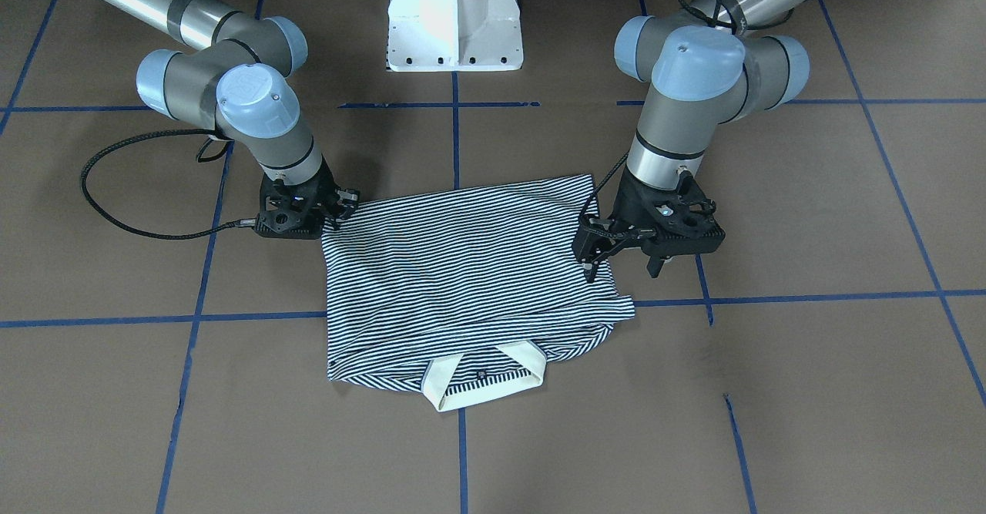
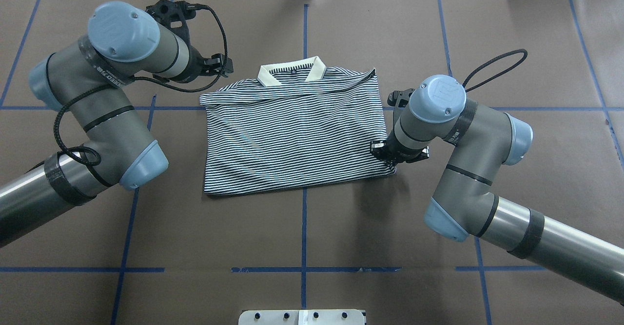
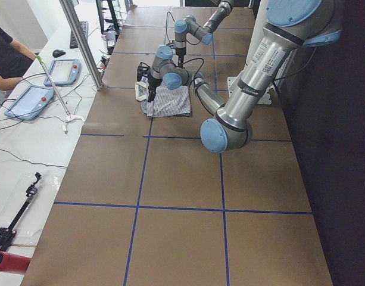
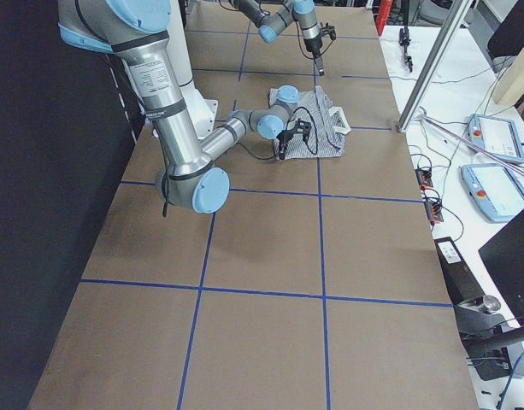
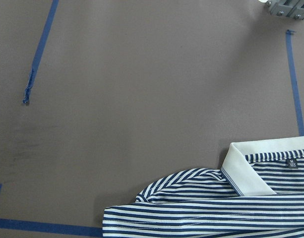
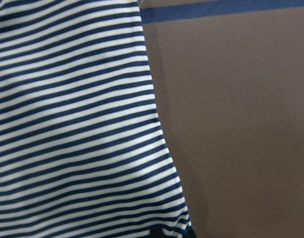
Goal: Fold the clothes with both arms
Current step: 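Drag the folded striped shirt with the right gripper toward the robot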
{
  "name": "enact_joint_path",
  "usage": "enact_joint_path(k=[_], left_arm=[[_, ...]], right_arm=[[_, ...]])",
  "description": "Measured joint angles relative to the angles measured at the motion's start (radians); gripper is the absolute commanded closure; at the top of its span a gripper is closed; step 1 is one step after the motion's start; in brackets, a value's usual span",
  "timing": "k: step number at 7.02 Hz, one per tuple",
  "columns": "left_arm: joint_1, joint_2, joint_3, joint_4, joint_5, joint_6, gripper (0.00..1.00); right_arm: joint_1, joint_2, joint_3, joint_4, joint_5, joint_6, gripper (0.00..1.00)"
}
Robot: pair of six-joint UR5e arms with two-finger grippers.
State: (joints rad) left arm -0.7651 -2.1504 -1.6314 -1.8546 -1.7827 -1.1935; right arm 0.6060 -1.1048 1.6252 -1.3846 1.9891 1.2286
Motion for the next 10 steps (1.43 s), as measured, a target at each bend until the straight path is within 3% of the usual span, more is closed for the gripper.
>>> enact_joint_path(k=[3, 5, 7, 9, 10], left_arm=[[0.002, -0.002, 0.000, -0.001, 0.000, 0.000, 0.00], [0.002, -0.006, -0.002, -0.001, 0.000, 0.000, 0.00], [0.003, -0.007, -0.011, 0.000, 0.000, -0.001, 0.00], [0.004, -0.008, -0.024, 0.000, 0.000, -0.005, 0.00], [0.006, -0.008, -0.030, 0.000, 0.000, -0.009, 0.00]], right_arm=[[0.008, -0.014, 0.036, 0.003, 0.002, -0.005, 1.00], [-0.003, -0.083, 0.114, 0.001, 0.010, -0.006, 1.00], [-0.066, -0.208, 0.240, -0.001, 0.019, 0.004, 1.00], [-0.196, -0.414, 0.433, -0.001, 0.042, 0.068, 1.00], [-0.280, -0.499, 0.504, 0.000, 0.055, 0.131, 0.74]])
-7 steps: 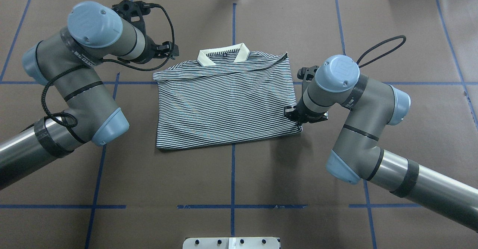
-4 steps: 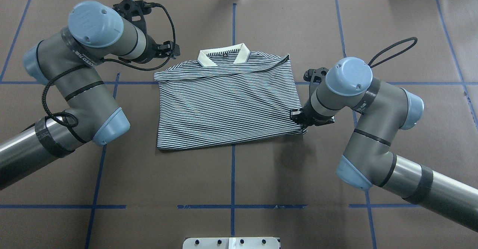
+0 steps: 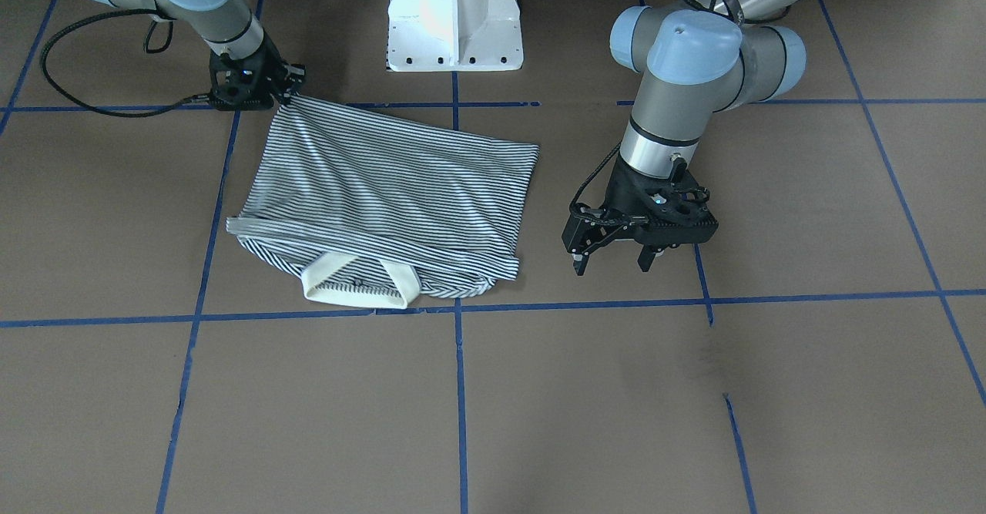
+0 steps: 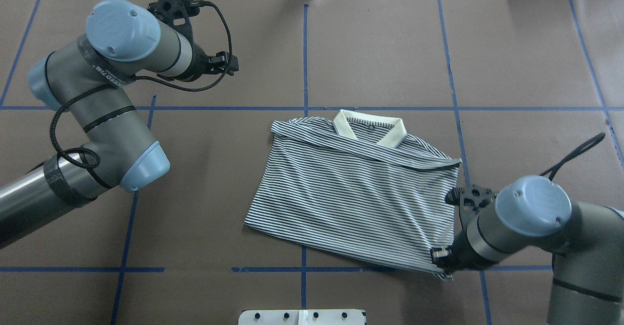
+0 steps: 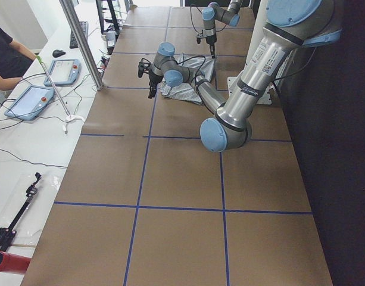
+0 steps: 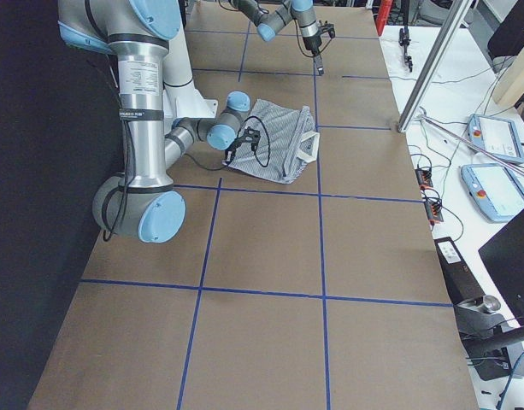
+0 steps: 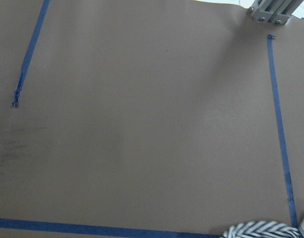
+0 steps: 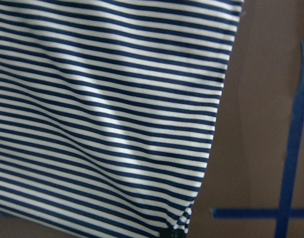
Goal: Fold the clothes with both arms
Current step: 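Drag the folded striped shirt with the right gripper toward the robot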
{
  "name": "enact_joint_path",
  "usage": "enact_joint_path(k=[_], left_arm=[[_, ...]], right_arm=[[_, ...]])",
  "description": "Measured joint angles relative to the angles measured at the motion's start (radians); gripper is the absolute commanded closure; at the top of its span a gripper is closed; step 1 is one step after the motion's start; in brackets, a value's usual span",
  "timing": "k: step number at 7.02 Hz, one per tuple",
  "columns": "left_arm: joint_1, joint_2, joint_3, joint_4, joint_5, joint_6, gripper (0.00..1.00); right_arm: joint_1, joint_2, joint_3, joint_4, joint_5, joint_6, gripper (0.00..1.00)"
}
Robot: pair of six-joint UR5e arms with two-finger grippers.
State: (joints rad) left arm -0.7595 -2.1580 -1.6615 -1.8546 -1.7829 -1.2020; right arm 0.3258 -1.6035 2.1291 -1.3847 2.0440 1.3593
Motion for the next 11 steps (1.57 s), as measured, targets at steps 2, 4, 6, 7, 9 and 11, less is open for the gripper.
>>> enact_joint_path(k=[2, 4, 6, 7, 9, 11], left_arm=[[0.004, -0.001, -0.014, 0.000, -0.001, -0.024, 0.00], [0.038, 0.002, -0.026, 0.007, -0.016, -0.060, 0.00], [0.157, 0.027, -0.064, 0.026, -0.055, -0.254, 0.00], [0.241, 0.042, -0.082, 0.030, -0.046, -0.410, 0.00], [0.404, 0.055, -0.093, 0.048, 0.014, -0.623, 0.00], [0.473, 0.056, -0.096, 0.084, 0.046, -0.691, 0.03]], right_arm=[[-0.126, -0.059, 0.060, 0.003, 0.010, 0.130, 0.00], [-0.109, -0.044, 0.105, 0.008, 0.002, 0.222, 0.00], [0.045, 0.049, 0.112, 0.010, 0.001, 0.226, 0.00], [0.129, 0.099, 0.105, 0.010, 0.002, 0.207, 0.00], [0.247, 0.159, 0.097, 0.011, 0.004, 0.141, 0.00], [0.284, 0.203, 0.089, 0.009, 0.004, 0.126, 0.00]])
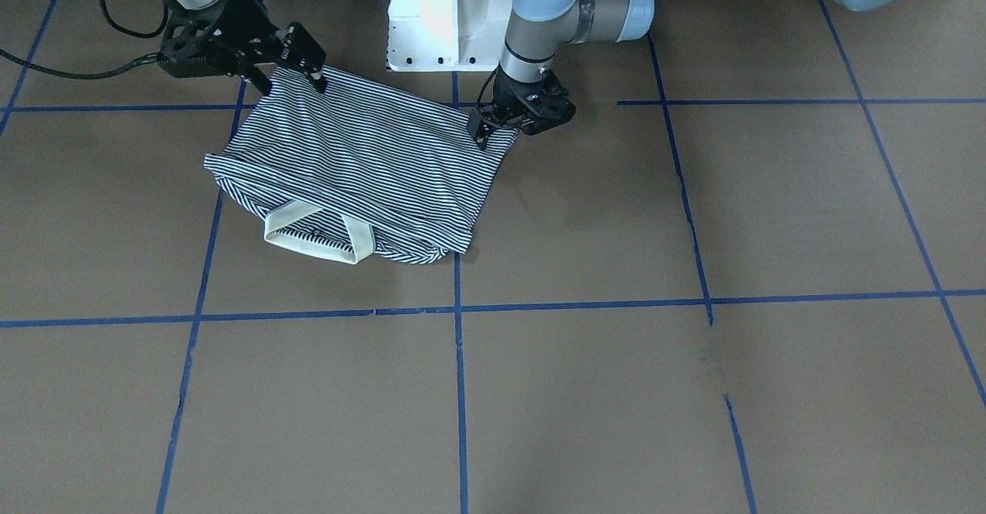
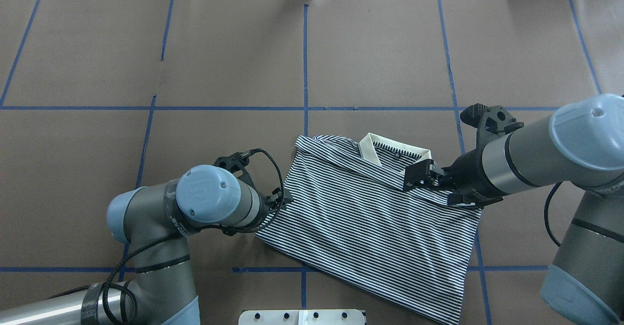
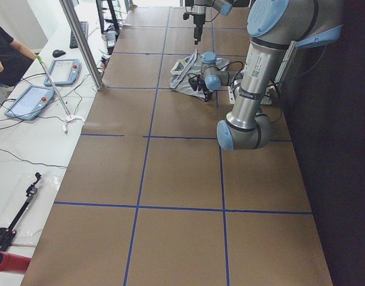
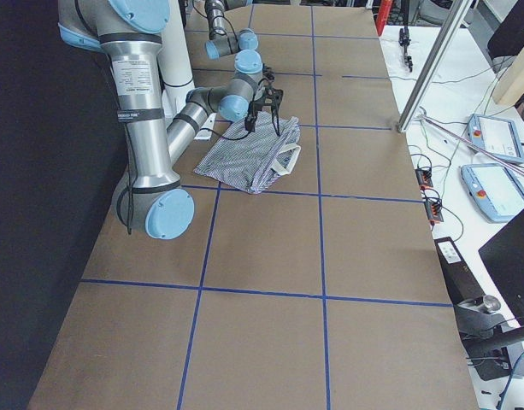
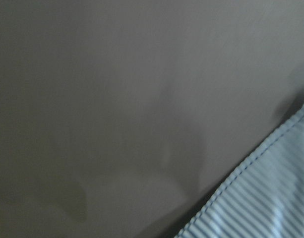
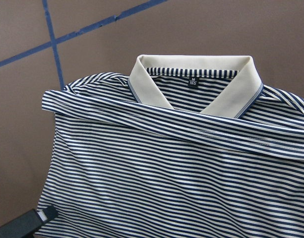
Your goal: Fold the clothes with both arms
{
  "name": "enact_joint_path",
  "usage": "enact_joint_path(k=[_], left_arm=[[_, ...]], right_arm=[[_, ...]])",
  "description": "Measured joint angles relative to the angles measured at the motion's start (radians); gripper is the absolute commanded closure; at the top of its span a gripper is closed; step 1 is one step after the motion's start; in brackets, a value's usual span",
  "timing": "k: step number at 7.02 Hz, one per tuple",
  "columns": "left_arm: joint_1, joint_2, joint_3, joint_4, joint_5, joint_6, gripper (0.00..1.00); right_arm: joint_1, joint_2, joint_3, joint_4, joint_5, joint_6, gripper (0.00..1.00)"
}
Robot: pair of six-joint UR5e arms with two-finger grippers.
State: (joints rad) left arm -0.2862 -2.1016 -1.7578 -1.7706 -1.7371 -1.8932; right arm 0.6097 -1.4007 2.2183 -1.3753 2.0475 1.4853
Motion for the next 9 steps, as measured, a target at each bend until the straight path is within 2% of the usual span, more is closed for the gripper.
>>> enact_joint_path(k=[2, 3, 4, 5, 7, 9], left_arm=[[0.011, -0.005, -0.001, 0.021, 0.006, -0.013, 0.16], [0.012, -0.006, -0.001, 0.024, 0.007, -0.014, 0.43], [0.013, -0.005, -0.001, 0.025, 0.008, -0.015, 0.81], [0.013, -0.005, -0.001, 0.026, 0.008, -0.017, 1.00], [0.013, -0.008, -0.014, 0.046, 0.007, -0.021, 1.00], [0.013, -0.009, -0.067, 0.117, 0.005, -0.014, 1.00]], right_arm=[[0.008, 0.010, -0.001, -0.001, 0.005, 0.000, 0.00], [0.010, 0.010, 0.000, -0.001, 0.007, 0.000, 0.00], [0.011, 0.010, 0.000, -0.001, 0.009, 0.001, 0.00], [0.011, 0.010, 0.000, -0.001, 0.009, 0.001, 0.00], [0.011, 0.011, 0.000, -0.001, 0.009, 0.002, 0.00], [0.012, 0.008, 0.000, -0.001, 0.010, 0.003, 0.00]])
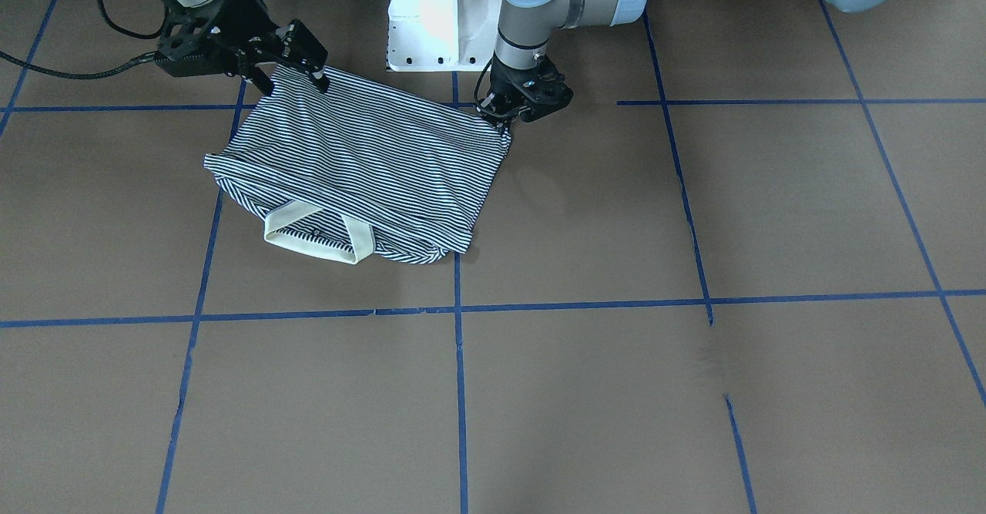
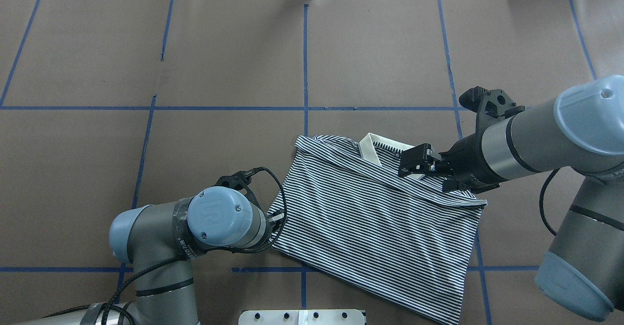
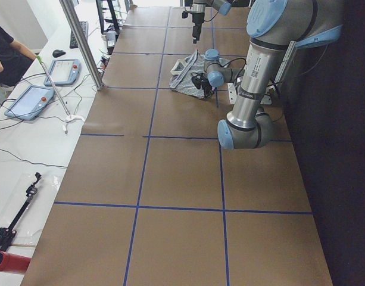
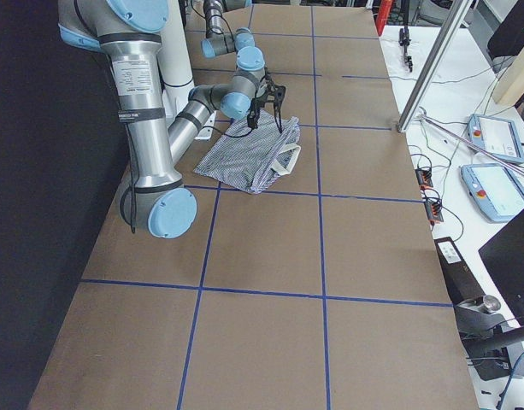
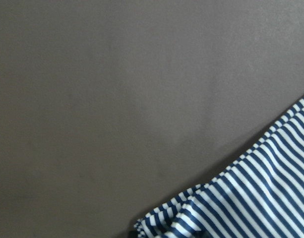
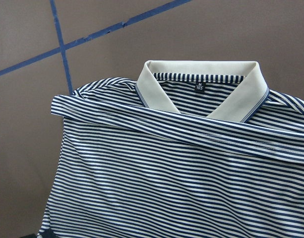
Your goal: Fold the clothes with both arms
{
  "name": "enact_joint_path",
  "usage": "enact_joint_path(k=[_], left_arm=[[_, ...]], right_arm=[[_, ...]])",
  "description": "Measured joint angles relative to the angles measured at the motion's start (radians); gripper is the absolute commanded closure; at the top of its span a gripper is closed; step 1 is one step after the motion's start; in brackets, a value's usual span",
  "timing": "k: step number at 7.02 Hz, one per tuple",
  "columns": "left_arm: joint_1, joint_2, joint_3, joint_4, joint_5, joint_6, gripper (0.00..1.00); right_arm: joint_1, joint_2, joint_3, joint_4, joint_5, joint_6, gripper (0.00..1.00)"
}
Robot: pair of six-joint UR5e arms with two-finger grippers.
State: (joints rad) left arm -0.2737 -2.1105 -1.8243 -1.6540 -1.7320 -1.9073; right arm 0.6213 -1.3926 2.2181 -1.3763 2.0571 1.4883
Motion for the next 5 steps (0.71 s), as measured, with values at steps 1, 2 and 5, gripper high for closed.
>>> enact_joint_path(k=[1, 2, 5], left_arm=[[-0.006, -0.001, -0.017, 0.023, 0.000, 0.002, 1.00], [-0.023, -0.001, -0.019, 0.031, 0.001, 0.005, 1.00], [-0.155, -0.015, 0.036, 0.025, 0.014, 0.074, 1.00]], right_arm=[[0.000, -0.003, 0.000, -0.001, 0.000, 0.001, 0.00], [0.000, -0.007, -0.001, -0.001, 0.000, 0.001, 0.00], [0.000, -0.012, -0.001, -0.001, -0.004, 0.003, 0.00]])
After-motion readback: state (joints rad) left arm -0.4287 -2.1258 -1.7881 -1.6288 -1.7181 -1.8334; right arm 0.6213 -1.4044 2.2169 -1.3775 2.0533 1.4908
